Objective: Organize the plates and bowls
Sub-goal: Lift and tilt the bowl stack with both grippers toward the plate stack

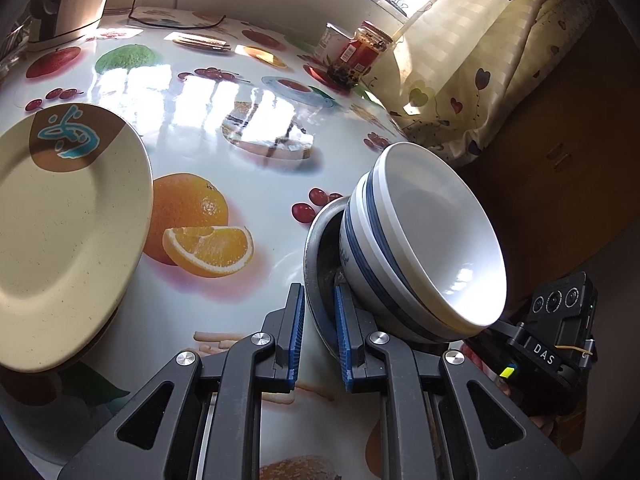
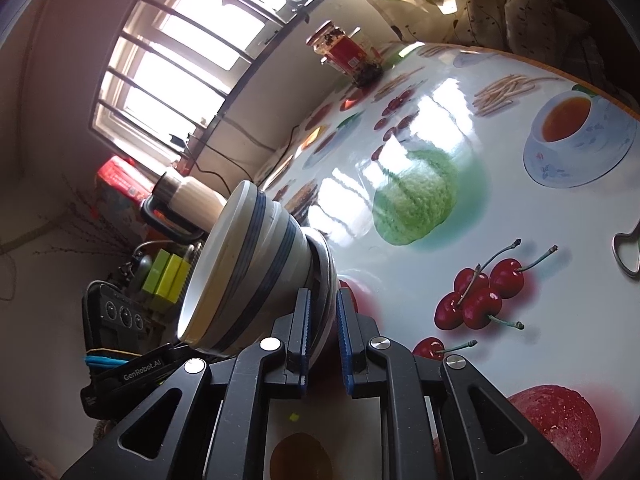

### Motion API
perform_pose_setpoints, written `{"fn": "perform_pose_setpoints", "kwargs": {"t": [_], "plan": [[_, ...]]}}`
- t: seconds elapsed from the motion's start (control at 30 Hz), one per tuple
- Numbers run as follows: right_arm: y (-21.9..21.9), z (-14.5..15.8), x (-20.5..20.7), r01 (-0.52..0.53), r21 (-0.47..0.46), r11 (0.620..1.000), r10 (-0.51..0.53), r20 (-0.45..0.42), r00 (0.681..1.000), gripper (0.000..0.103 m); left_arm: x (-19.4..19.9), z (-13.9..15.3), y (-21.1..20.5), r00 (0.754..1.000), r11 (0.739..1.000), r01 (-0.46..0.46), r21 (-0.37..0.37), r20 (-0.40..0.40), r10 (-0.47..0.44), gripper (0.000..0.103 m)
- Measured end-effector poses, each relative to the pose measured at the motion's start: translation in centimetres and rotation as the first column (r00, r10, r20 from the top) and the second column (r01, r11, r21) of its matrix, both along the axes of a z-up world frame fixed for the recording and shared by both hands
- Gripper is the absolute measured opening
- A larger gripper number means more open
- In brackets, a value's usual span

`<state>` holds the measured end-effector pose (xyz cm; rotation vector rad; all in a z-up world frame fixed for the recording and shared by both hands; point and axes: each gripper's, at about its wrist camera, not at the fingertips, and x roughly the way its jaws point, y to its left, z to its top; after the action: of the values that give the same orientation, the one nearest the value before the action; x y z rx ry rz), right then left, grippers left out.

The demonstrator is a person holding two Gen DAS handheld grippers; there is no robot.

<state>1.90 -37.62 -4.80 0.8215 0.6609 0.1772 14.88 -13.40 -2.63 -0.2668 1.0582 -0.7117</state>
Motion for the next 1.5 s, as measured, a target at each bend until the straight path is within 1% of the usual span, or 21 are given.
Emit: {"fn": "perform_pose_setpoints", "kwargs": {"t": [0.13,0.23,0.33,0.5,0.57,0.6,0.7,0.77,0.97,1.03,1.1,1.13,1.17,1.23,1.33,1.5], "plan": [[0.0,0.0,-0.1,-0.004,0.005,1.000,0.004,0.007,1.000,0.013,0.0,0.0,0.1,1.000,1.000,0.001,-0.002,0.002,-0.001,0.015],[0.1,0.2,-0.2,-0.009,-0.015,1.000,0.009,0.016,1.000,0.013,-0.1,0.1,0.1,1.000,1.000,0.003,0.004,0.011,-0.003,0.015],[0.1,0.2,-0.2,-0.011,-0.013,1.000,0.012,0.021,1.000,0.013,-0.2,0.2,0.1,1.000,1.000,0.005,0.008,0.018,-0.005,0.015],[0.3,0.2,-0.1,-0.021,-0.023,1.000,0.021,0.024,0.999,0.013,-0.3,0.1,0.3,1.000,1.000,0.003,0.000,0.011,-0.003,0.015],[0.2,0.2,-0.1,-0.021,-0.018,1.000,0.022,0.021,1.000,0.014,-0.1,0.0,0.4,1.000,1.000,0.000,-0.013,-0.003,0.000,0.015],[0.2,0.2,0.0,-0.017,-0.015,1.000,0.017,0.018,1.000,0.014,0.1,-0.1,0.5,1.000,1.000,-0.005,-0.018,-0.011,0.005,0.017],[-0.2,0.0,0.1,-0.008,0.001,1.000,0.008,0.005,1.000,0.017,0.5,-0.3,0.9,0.999,0.999,-0.020,-0.048,-0.040,0.018,0.017],[-0.4,-0.1,0.2,0.002,-0.007,1.000,-0.002,-0.003,1.000,0.021,0.7,-0.3,1.0,0.999,0.998,-0.031,-0.046,-0.040,0.029,0.018],[-0.9,-0.7,0.5,0.015,0.043,0.999,-0.015,-0.001,1.000,0.022,1.2,-0.4,1.1,0.997,0.997,-0.060,-0.058,-0.048,0.057,0.018],[-0.9,-0.7,0.6,0.016,0.047,0.999,-0.016,0.004,1.000,0.022,1.2,-0.3,1.0,0.998,0.997,-0.057,-0.048,-0.033,0.055,0.018],[-1.0,-0.8,0.7,0.010,0.059,0.998,-0.011,0.007,1.000,0.022,1.1,-0.1,0.9,0.999,0.998,-0.049,-0.045,-0.020,0.048,0.016],[-1.0,-0.8,0.8,0.006,0.066,0.998,-0.007,0.011,1.000,0.020,1.1,-0.1,0.8,0.999,0.998,-0.046,-0.047,-0.016,0.045,0.016],[-1.1,-0.9,0.7,-0.003,0.077,0.997,0.001,0.020,1.000,0.015,1.1,-0.1,0.8,0.999,0.998,-0.044,-0.050,-0.015,0.043,0.015],[-1.1,-1.0,0.8,-0.019,0.097,0.995,0.015,0.038,0.999,0.011,1.1,0.0,0.8,0.999,0.998,-0.043,-0.050,-0.014,0.042,0.014],[-1.1,-0.9,0.8,-0.023,0.096,0.995,0.019,0.043,0.999,0.011,0.9,0.1,0.6,0.999,0.999,-0.036,-0.034,0.003,0.036,0.011],[-1.0,-0.9,0.8,-0.023,0.097,0.995,0.019,0.044,0.999,0.011,0.8,0.2,0.7,0.999,0.999,-0.034,-0.029,0.011,0.034,0.011]]}}
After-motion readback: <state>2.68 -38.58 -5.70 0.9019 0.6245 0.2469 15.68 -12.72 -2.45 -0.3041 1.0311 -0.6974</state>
